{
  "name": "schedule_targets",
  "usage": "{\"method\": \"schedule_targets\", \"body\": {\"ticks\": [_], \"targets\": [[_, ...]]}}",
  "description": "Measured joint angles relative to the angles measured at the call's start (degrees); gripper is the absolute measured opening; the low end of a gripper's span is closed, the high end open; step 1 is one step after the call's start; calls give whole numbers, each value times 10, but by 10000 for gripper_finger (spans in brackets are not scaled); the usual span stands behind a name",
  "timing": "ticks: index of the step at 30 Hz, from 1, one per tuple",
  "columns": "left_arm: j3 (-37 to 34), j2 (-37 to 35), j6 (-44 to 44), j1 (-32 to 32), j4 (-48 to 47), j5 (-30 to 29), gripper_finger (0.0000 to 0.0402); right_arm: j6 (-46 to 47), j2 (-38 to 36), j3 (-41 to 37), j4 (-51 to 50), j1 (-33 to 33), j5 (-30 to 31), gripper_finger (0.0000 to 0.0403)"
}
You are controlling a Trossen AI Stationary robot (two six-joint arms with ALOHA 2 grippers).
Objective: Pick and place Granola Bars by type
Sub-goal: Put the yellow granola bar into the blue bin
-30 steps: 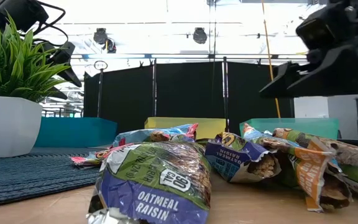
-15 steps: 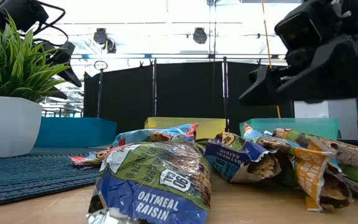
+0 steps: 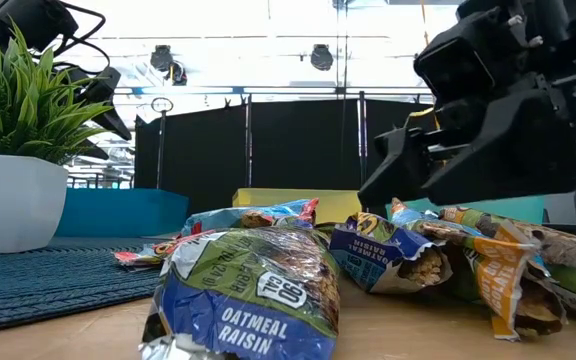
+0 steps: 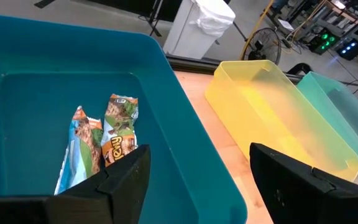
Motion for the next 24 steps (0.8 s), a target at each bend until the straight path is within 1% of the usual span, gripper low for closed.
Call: {"method": "schedule_targets", "body": {"ticks": [4, 11, 14, 17, 24], "targets": [[0, 0, 0, 0, 0, 0, 280, 0, 0, 2, 1, 0, -5, 242], [0, 0, 0, 0, 0, 1, 277, 5, 0, 2, -13, 0, -5, 179], [0, 0, 0, 0, 0, 1, 274, 14, 0, 2, -12, 0, -5, 159], [0, 0, 0, 0, 0, 1, 277, 16, 0, 2, -12, 0, -5, 150], [0, 0, 0, 0, 0, 1, 281, 16, 0, 2, -24, 0, -4, 148]]}}
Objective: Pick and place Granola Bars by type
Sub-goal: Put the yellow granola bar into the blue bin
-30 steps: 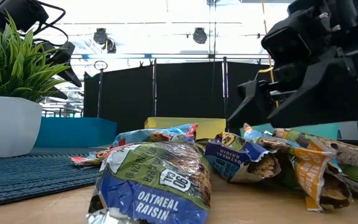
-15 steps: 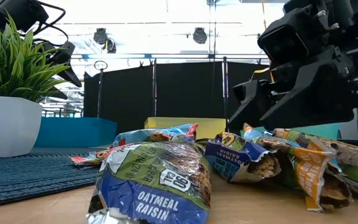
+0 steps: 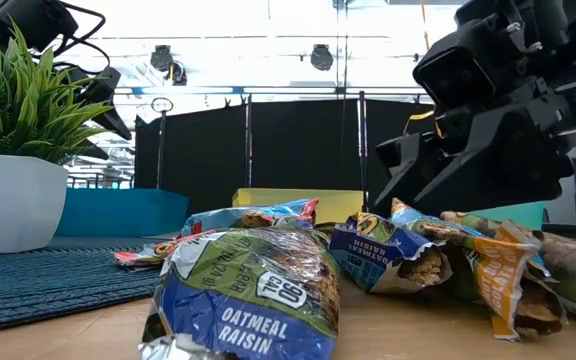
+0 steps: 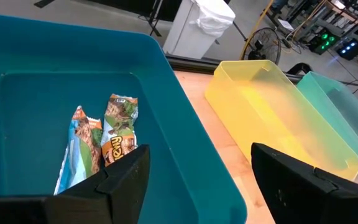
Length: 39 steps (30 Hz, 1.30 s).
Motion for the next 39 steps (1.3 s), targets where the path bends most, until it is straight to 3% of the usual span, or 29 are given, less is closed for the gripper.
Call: {"method": "schedule_targets", "body": {"ticks": [24, 39], "targets": [[0, 0, 0, 0, 0, -1, 277, -6, 0, 0, 16, 0, 4, 144], [0, 0, 0, 0, 0, -1, 280, -33, 0, 0, 7, -2, 4, 9]]}}
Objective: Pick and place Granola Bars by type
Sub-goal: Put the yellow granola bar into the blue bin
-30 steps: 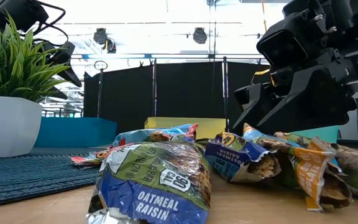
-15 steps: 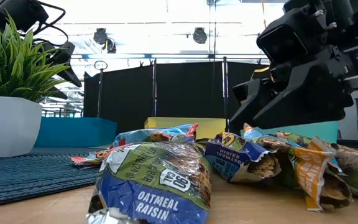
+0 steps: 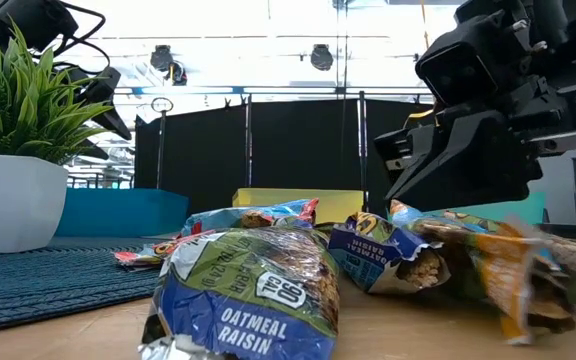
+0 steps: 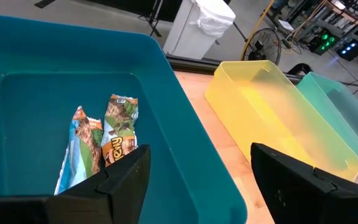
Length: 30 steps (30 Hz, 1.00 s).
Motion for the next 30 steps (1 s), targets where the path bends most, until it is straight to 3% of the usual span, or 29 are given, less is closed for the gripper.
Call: {"method": "schedule_targets", "body": {"ticks": [11, 21, 30], "targets": [[0, 0, 0, 0, 0, 0, 281, -41, -15, 0, -4, 0, 14, 1], [0, 0, 0, 0, 0, 0, 275, -95, -127, 0, -72, -4, 30, 0], [0, 0, 0, 0, 1, 0, 278, -120, -220, 0, -151, -65, 30, 0]]}}
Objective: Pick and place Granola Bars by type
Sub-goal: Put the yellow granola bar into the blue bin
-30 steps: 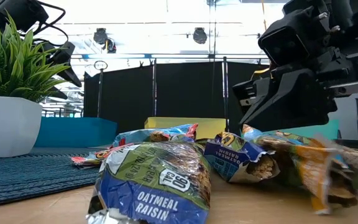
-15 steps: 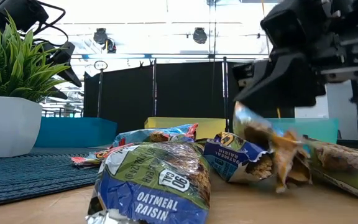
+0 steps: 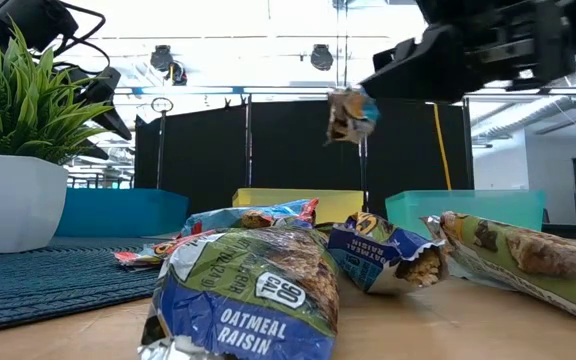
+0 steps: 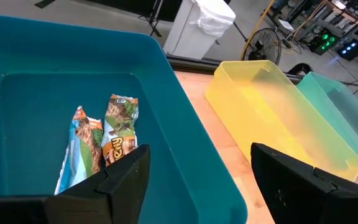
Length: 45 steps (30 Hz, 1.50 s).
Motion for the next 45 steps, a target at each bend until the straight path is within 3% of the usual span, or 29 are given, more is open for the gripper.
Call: {"method": "schedule_targets", "body": {"ticks": [5, 10, 14, 18, 24, 33, 36, 40, 45], "targets": [[0, 0, 32, 0, 23, 0, 262, -24, -19, 0, 5, -41, -2, 0], [0, 8, 151, 0, 92, 6, 240, -47, -19, 0, 46, -83, -3, 0], [0, 28, 243, -1, 185, 89, 218, -66, -19, 0, 74, -115, -3, 0], [0, 61, 268, -1, 294, 144, 198, -75, -19, 0, 104, -145, -3, 0], [0, 115, 285, -2, 413, 150, 187, -78, -19, 0, 136, -174, -4, 0], [0, 140, 302, -1, 444, 131, 186, -120, -18, 0, 151, -190, -5, 0], [0, 160, 323, -2, 446, 164, 186, -131, -18, 0, 167, -194, -5, 0], [0, 226, 319, -12, 488, 217, 189, -149, -18, 0, 173, -198, -5, 0], [15, 336, 310, -32, 587, 225, 229, -149, -18, 0, 173, -212, -5, 0]]}}
